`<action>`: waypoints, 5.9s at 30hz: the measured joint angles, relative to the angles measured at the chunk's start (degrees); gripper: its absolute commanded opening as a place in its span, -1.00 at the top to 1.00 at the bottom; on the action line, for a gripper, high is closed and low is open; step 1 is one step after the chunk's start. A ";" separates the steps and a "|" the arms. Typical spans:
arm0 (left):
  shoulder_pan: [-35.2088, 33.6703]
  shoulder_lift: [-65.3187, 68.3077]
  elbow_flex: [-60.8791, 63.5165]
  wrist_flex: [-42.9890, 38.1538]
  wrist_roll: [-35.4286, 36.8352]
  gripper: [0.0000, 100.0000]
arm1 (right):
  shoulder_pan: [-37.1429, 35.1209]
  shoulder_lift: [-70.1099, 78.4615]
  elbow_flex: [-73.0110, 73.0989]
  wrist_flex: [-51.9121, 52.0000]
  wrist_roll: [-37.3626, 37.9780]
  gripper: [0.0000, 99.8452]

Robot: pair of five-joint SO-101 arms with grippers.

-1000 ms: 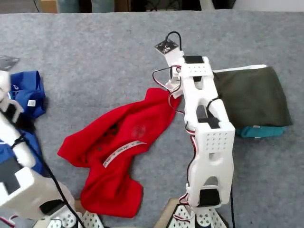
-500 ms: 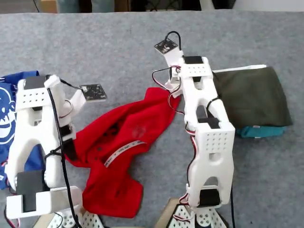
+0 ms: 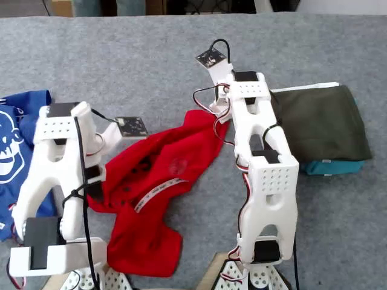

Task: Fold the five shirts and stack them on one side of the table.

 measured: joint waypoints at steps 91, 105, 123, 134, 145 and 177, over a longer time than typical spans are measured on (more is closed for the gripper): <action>-18.90 14.07 -54.95 6.15 5.71 0.94 | -0.35 0.44 -0.09 -0.53 -0.18 0.97; 5.10 14.33 -31.30 -2.55 24.26 0.57 | -0.35 0.44 -0.09 -0.53 -0.18 0.97; 9.41 42.99 -45.01 -11.16 68.13 0.70 | -0.35 0.44 -0.09 -0.53 -0.18 0.97; 9.41 44.66 -61.54 4.75 60.75 0.70 | -0.35 0.44 -0.09 -0.53 -0.18 0.97; 8.79 50.55 -60.92 -0.53 60.66 0.70 | -0.35 0.44 -0.09 -0.53 -0.18 0.97; -4.13 52.13 -62.33 -0.26 59.69 0.70 | -0.35 0.44 -0.09 -0.53 -0.18 0.97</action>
